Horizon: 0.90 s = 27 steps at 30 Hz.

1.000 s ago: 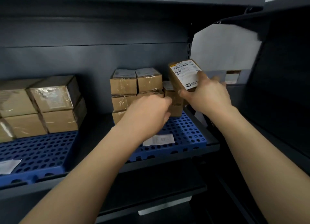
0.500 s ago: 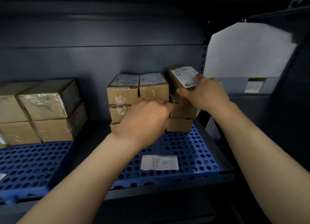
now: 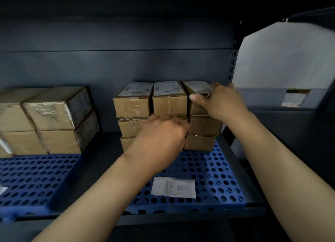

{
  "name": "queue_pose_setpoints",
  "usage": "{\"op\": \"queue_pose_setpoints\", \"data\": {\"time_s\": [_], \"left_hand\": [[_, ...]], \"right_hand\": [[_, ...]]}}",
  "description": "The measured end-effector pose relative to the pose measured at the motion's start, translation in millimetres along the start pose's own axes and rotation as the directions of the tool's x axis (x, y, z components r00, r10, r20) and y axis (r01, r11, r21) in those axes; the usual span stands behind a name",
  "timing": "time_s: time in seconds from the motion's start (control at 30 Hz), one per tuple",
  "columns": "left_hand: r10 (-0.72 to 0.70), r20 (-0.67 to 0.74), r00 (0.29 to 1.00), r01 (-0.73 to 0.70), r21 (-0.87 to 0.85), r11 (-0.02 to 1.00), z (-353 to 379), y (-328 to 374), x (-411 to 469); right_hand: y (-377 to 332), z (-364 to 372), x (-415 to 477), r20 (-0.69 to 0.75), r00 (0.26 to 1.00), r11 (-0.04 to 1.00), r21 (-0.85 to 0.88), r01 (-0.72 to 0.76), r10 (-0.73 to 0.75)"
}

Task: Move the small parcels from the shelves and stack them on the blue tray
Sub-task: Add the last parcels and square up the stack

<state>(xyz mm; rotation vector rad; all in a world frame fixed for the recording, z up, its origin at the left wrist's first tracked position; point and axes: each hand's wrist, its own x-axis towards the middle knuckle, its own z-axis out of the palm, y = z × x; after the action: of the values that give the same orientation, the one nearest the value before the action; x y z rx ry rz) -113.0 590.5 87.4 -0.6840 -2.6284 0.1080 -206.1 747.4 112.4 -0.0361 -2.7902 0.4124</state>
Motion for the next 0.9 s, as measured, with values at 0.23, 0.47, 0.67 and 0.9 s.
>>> {"op": "queue_pose_setpoints", "data": {"time_s": [0.23,0.47,0.67,0.9], "left_hand": [[-0.002,0.0,1.0,0.002,-0.023,1.0,5,-4,5],[0.016,-0.012,1.0,-0.016,-0.03,0.999,8,-7,8],[0.006,-0.01,1.0,-0.006,-0.035,0.999,9,-9,9],[-0.002,-0.038,0.999,0.001,-0.041,0.999,9,-15,6]], "right_hand": [[2,1,3,-0.054,0.998,0.999,0.027,0.029,-0.028],[4,4,8,-0.067,0.998,0.995,0.099,0.003,0.003],[-6,3,12,-0.09,0.996,0.986,0.162,0.039,-0.024],[-11,3,16,-0.088,0.996,0.987,0.155,0.039,-0.026]]}}
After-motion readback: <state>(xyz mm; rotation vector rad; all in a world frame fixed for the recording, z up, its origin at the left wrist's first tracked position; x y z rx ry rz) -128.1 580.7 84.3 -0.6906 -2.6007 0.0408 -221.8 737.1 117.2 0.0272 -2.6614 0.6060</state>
